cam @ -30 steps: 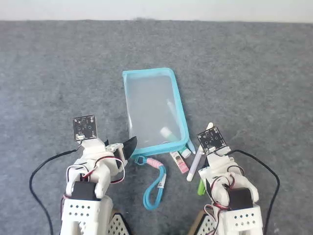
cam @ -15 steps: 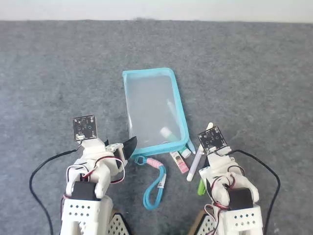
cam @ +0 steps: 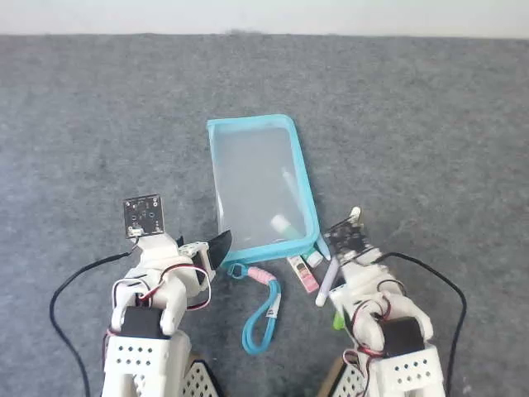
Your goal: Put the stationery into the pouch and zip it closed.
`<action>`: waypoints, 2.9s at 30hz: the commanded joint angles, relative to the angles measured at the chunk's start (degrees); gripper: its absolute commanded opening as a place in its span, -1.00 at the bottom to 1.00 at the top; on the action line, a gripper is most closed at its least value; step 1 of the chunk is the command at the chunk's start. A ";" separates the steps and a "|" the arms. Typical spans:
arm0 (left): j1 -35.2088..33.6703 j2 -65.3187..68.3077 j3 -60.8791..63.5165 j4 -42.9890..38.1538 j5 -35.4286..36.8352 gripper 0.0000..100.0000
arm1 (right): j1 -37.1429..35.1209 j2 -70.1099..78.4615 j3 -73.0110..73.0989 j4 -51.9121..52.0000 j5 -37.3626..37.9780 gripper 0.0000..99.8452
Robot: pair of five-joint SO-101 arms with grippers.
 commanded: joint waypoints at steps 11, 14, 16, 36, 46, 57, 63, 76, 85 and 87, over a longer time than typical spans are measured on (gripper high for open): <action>0.35 -0.62 -0.75 0.35 0.53 -0.37 | -15.60 -0.92 0.97 -1.45 2.81 -0.97; 0.44 -0.62 -0.75 0.35 0.53 -0.37 | -8.22 -1.01 0.97 -5.41 14.33 -0.97; 0.53 -0.62 -0.75 0.35 0.53 -0.37 | -4.44 -1.01 0.88 -8.66 22.42 -0.97; 0.53 -0.62 -0.75 0.35 0.53 -0.37 | -1.36 31.43 -34.11 -11.47 10.29 -0.75; 0.53 -0.62 -0.75 0.35 0.53 -0.37 | -25.36 74.59 -55.21 -4.53 5.19 -0.63; 0.53 -0.62 -0.75 0.35 0.53 -0.37 | -34.59 77.05 -55.65 -9.63 -0.70 -0.44; 0.53 -0.62 -0.75 0.35 0.53 -0.37 | -34.59 77.41 -51.25 -14.55 -5.01 -0.44; 0.53 -0.62 -0.75 0.35 0.53 -0.37 | -34.59 77.41 -41.67 -24.57 -5.45 -0.44; 0.53 -0.62 -0.75 0.35 0.53 -0.37 | -38.11 76.79 -41.49 -22.11 -5.45 -0.44; 0.53 -0.62 -0.75 0.35 0.53 -0.37 | -40.04 76.79 -41.49 -21.58 -5.45 -0.44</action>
